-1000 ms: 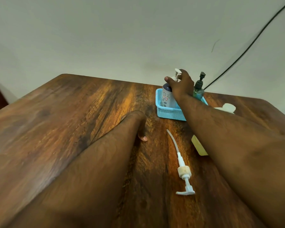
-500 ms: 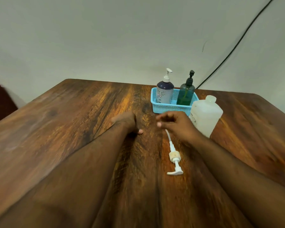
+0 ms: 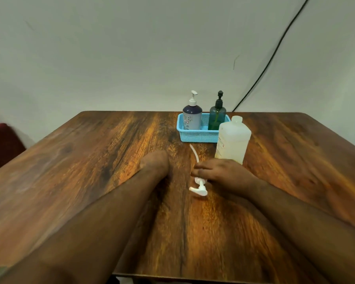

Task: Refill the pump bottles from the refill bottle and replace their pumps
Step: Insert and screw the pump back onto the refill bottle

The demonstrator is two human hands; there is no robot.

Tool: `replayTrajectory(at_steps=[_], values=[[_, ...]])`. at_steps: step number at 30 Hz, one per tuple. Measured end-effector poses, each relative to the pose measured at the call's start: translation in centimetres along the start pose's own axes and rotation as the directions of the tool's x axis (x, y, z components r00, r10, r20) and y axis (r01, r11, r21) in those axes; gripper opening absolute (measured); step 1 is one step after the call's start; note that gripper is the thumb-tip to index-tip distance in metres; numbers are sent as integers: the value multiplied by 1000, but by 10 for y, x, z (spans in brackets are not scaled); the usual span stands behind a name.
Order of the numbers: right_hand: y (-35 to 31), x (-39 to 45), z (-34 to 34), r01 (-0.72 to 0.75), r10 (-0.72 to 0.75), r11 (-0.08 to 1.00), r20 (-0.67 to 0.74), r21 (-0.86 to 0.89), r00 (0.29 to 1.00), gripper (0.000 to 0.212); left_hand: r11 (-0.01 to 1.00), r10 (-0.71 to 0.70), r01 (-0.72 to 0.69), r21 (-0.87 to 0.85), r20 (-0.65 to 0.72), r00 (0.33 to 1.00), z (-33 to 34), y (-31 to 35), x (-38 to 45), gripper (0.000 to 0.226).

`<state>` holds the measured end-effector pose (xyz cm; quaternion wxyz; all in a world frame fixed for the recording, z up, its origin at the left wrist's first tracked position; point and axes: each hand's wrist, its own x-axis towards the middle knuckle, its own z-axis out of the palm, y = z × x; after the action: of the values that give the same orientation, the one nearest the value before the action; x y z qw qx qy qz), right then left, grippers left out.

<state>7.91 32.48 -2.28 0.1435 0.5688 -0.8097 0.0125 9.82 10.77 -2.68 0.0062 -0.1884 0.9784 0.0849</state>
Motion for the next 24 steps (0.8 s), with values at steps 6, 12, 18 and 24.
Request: replayTrajectory(at_steps=[6, 12, 18, 24], values=[[6, 9, -75, -24, 29, 1000, -402, 19, 915, 40, 930, 138, -146, -337, -49, 989, 4, 31, 2, 18], [38, 16, -160, -61, 326, 918, -661, 391, 675, 54, 711, 360, -399, -579, -188, 914, 3, 99, -2, 96], [78, 5, -216, -53, 520, 792, -626, 609, 581, 52, 583, 350, -505, -637, -364, 863, -24, 137, 6, 83], [93, 4, -201, -42, 635, 670, -543, 741, 550, 48, 458, 377, -482, -747, -328, 866, -24, 145, 20, 69]])
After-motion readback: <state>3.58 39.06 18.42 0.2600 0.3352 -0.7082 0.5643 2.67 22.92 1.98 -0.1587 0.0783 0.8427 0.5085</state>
